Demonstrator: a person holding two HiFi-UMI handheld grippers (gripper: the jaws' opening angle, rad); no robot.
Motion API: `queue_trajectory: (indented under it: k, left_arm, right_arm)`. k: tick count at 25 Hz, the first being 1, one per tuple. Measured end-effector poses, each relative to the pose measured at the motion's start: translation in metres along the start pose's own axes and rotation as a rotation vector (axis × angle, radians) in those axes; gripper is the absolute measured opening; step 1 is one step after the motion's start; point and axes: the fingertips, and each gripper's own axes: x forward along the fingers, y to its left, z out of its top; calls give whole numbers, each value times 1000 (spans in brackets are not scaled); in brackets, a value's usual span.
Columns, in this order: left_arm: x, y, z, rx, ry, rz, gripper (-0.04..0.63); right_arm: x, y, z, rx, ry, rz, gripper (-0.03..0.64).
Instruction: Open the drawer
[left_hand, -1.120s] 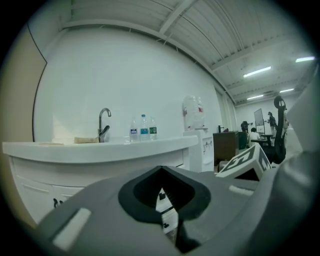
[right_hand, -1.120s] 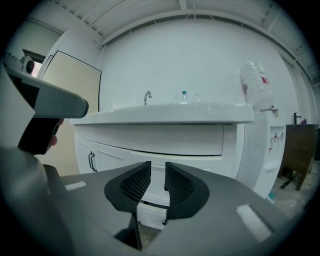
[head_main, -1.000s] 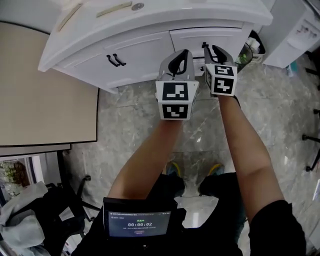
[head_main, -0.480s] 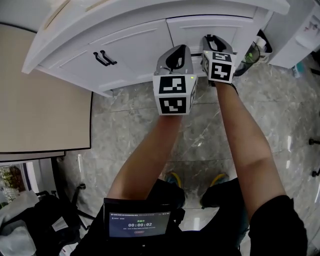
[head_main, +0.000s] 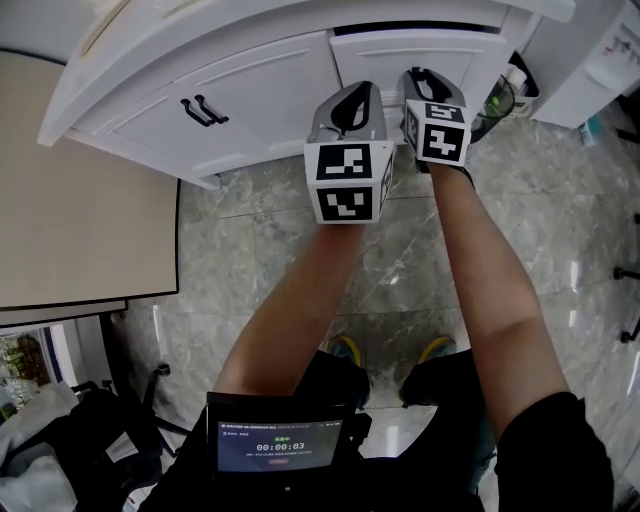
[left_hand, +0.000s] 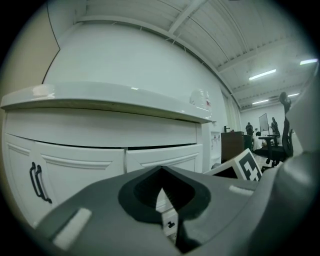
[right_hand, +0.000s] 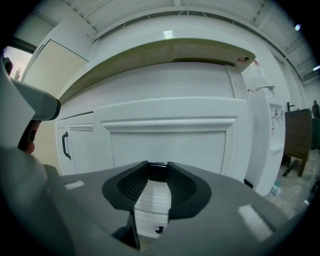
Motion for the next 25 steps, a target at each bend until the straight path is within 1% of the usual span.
queue_trajectory:
  k: [14,19,25]
  left_arm:
    - [-36,-27,5,-33,33,-7,2]
    - [-53,-33,2,-41,41,-1,0]
    - [-67,-46,0,-47,51,-19,2]
  right_arm:
    - [-74,10,-18,7,32,-4,144]
    - [-107,11,-28,33,38,-18,143]
    - [-119,13,-31,22,60,-17,141]
